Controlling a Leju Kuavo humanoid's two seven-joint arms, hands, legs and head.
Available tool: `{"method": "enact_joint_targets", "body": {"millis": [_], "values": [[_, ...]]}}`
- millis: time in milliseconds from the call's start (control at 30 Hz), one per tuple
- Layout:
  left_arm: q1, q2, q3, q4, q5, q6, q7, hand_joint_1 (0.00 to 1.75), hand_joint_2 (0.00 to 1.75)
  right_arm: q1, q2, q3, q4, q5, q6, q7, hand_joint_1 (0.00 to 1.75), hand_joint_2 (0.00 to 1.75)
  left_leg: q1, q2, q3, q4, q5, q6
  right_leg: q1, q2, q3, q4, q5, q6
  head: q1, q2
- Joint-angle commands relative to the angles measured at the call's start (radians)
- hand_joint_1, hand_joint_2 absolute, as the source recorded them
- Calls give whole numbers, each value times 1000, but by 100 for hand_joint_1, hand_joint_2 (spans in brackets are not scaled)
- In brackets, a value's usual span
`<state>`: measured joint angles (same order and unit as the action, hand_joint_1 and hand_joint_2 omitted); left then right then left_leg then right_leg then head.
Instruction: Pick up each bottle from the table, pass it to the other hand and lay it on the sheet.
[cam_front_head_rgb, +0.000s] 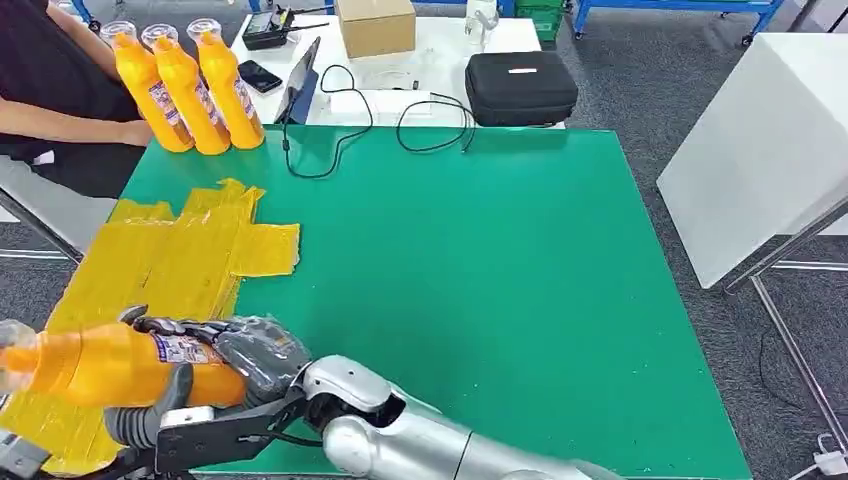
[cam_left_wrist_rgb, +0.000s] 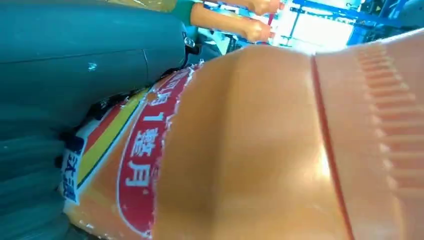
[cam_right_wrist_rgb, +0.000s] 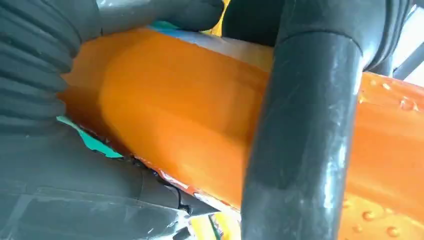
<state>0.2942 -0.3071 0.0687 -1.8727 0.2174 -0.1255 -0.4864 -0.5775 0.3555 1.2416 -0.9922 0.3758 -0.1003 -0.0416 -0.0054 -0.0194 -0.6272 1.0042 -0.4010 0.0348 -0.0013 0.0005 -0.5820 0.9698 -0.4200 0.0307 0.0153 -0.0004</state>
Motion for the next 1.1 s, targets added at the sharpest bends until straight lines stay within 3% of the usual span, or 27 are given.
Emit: {"method": "enact_joint_targets", "body": {"millis": [33,167,467,767,1100], "values": [[-96,-21,28,23,-8,7,11,175,175,121,-6,-102,8,103,45,-75,0,0,1,-3,4,-1,-1,-2,1,-5,5,-1,-2,0,0,0],[-105,-16,22,15,-25,10,7,175,175,133,-26,-153,-39,124,25,-66,0,0,1,-3,4,0,-1,-2,1,-4,6,-1,-2,0,0,0],[-129,49,33,25,-237,117,3,175,175,174,-163,-348,-253,212,25,-16,0,0,1,-5,5,-1,0,-2,1,-6,8,-3,-2,0,0,0],[-126,40,53,25,-310,127,-13,175,175,251,-247,-462,-390,274,14,-30,0,0,0,-5,3,-1,0,-1,0,-5,6,-1,-1,1,0,0],[-127,40,54,27,-310,126,-13,175,175,255,-246,-462,-395,276,16,-32,0,0,0,-1,3,0,-1,-2,1,-2,6,-1,-1,0,0,0]]}}
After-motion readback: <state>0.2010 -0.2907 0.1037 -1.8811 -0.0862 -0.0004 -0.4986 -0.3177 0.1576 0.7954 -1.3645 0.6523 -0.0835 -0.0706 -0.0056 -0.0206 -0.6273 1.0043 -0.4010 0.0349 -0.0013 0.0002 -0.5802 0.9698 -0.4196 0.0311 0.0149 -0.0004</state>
